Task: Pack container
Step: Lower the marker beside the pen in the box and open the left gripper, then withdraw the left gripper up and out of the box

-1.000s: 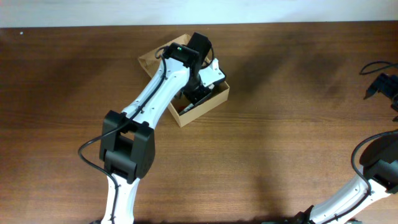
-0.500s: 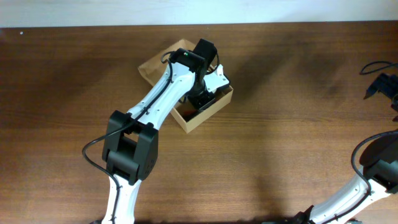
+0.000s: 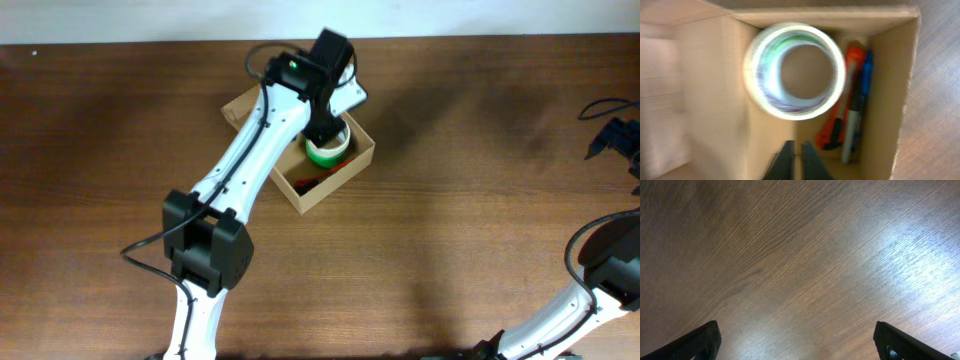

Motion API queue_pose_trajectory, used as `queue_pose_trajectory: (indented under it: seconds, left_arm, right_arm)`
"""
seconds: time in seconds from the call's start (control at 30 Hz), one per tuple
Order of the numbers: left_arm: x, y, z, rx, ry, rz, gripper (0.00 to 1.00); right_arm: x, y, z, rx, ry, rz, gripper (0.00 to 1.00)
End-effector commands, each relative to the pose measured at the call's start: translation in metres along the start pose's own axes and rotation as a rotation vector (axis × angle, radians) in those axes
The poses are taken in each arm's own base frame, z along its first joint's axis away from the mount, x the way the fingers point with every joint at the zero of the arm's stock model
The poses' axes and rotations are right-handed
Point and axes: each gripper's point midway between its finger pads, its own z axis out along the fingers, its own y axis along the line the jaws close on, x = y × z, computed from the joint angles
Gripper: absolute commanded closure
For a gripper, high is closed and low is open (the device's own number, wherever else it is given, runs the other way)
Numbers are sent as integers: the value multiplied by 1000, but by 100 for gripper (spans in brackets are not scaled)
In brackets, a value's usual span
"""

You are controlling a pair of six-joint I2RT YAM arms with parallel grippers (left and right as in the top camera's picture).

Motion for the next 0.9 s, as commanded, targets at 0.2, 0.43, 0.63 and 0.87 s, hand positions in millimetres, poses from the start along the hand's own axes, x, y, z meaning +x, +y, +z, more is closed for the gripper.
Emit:
queue_pose_trajectory:
  seconds: [0.2,0.43,0.63,0.87]
  left_arm:
    - [18,11,-18,8,48,-132,98]
    - [35,-6,1,84,116,-152,98]
    - [68,-10,32,124,221,-181,99]
    - [91,11,41,122,257,-267,98]
  right_arm:
    - [1,2,2,-8,7,3,1]
    - [1,2,2,-8,8,3,1]
    - [1,2,2,-8,7,3,1]
    - [1,2,2,-8,8,3,1]
